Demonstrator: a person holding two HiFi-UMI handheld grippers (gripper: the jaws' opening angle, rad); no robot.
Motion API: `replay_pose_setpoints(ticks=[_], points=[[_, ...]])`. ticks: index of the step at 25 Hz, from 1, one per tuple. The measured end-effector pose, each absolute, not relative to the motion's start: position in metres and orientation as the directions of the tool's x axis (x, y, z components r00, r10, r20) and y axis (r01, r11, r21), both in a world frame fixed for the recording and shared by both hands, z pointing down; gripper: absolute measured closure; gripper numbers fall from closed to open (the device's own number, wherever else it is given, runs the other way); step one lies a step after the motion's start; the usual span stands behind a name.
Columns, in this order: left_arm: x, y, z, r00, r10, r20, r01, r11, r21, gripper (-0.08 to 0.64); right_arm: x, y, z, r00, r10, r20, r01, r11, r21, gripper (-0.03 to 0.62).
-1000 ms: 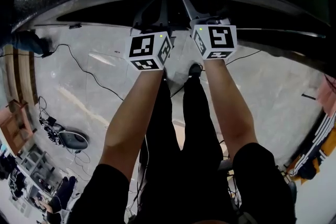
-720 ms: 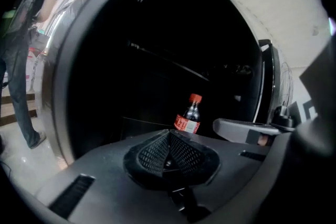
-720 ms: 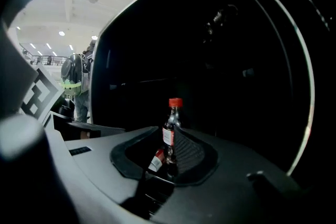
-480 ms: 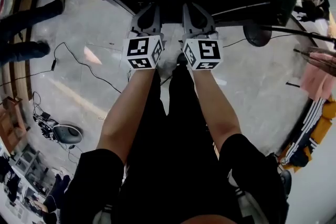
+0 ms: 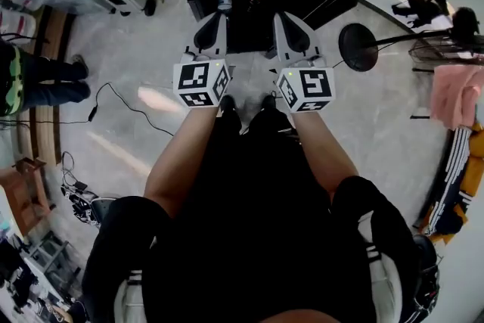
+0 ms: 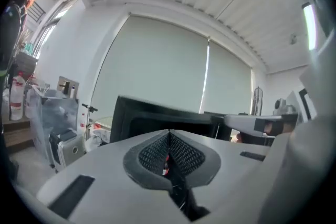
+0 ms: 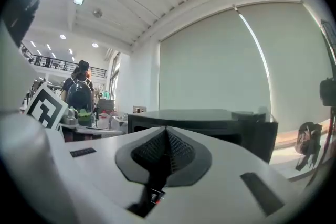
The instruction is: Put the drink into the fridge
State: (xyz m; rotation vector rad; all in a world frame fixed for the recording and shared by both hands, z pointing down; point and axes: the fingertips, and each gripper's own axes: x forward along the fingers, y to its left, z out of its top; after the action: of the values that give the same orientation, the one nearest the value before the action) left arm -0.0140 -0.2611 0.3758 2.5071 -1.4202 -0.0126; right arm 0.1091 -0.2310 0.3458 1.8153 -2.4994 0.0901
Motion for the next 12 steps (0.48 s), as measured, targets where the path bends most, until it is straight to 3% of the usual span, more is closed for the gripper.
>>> replay_pose_setpoints(ticks=[12], points=[[-0.069,-0.180,0.296,0.467,-0.883,0.049,-0.881,-0.460,0.115,0.545,0.215,-0.123,0.274,-0.287,-0.957,-0.039,-0.958,0.286,0.021,0.571]])
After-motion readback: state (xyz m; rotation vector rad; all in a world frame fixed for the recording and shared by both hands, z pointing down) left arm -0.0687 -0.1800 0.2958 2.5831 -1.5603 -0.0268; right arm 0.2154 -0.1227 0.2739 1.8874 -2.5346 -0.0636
